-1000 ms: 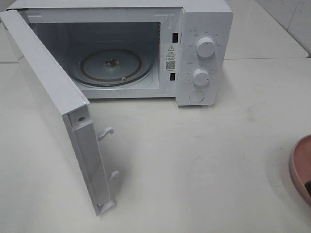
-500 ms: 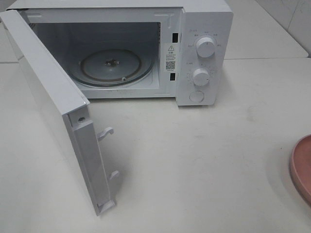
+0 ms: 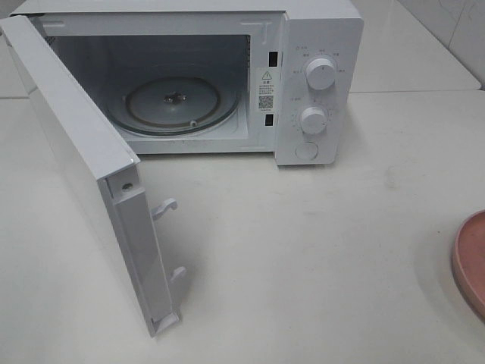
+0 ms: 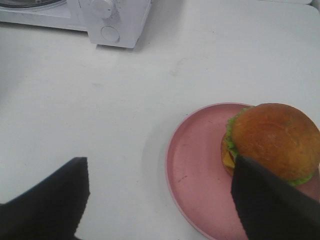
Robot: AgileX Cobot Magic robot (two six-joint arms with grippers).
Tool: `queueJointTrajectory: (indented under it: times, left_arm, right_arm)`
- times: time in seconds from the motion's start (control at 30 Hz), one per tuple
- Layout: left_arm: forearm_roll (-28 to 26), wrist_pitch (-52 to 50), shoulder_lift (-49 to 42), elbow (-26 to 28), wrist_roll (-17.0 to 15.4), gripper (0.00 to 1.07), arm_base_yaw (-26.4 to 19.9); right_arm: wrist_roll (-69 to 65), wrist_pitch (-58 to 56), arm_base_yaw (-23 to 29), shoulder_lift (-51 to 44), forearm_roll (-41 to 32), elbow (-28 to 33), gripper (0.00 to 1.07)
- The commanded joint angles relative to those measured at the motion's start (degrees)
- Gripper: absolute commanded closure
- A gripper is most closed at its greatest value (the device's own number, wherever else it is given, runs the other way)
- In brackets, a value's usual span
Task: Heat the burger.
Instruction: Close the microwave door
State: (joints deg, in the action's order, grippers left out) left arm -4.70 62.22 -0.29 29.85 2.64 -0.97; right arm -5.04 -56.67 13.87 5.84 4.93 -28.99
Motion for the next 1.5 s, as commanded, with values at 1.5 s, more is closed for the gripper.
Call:
queueJointTrajectory:
  times: [1.5]
  left_arm:
    - [-0.1, -0.7, -0.3, -0.2, 0.0, 0.07, -0.2]
  right_arm:
    - [3.1, -0.3, -5.8, -7.8, -1.4, 0.2, 0.31]
